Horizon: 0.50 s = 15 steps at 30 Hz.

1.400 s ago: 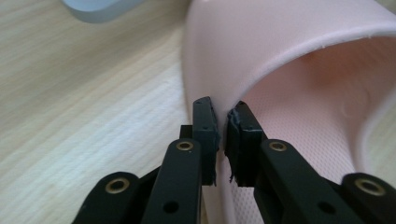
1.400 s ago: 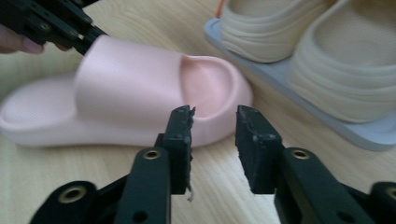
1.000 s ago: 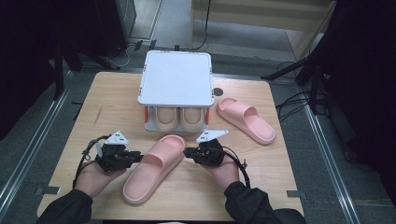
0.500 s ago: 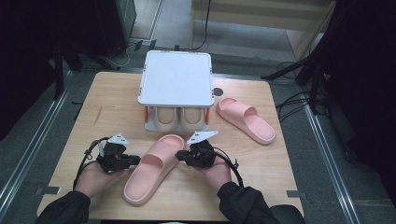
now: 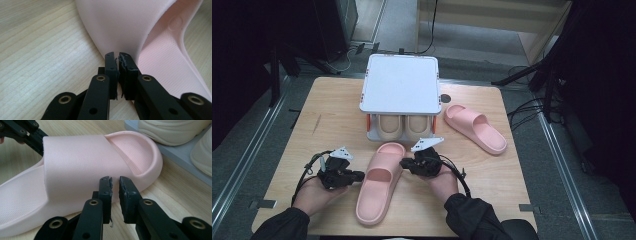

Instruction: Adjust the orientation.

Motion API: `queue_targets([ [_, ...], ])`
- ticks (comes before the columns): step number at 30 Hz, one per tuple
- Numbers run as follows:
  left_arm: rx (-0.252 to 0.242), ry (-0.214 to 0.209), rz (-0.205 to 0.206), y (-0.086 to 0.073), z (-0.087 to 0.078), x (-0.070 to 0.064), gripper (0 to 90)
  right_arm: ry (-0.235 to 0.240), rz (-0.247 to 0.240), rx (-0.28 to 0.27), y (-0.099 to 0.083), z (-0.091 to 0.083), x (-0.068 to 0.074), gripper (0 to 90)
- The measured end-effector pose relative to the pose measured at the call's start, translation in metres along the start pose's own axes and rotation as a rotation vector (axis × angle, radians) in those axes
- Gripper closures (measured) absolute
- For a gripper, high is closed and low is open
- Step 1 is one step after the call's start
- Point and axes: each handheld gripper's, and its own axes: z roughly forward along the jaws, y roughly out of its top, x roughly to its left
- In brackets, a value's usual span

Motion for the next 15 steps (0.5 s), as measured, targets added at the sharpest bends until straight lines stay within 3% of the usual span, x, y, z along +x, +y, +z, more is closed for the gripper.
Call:
queue_targets([
  [5,0.005,-0.022,0.017,-0.001,0.000,-0.006,84.2,-0.008,0.006,-0.004,0.002,0.002,-0.004,80.2],
  [9,-0.015,-0.033,0.014,0.000,-0.003,-0.001,79.4,-0.007,0.002,0.003,0.003,0.001,-0.004,78.4],
  [11,-0.072,-0.031,-0.032,0.000,-0.012,0.010,78.4,-0.008,-0.009,-0.007,0.004,-0.002,-0.003,77.7],
  [15,-0.100,-0.024,-0.063,-0.002,-0.020,0.017,75.9,-0.007,-0.021,-0.023,0.006,-0.008,-0.004,75.5],
])
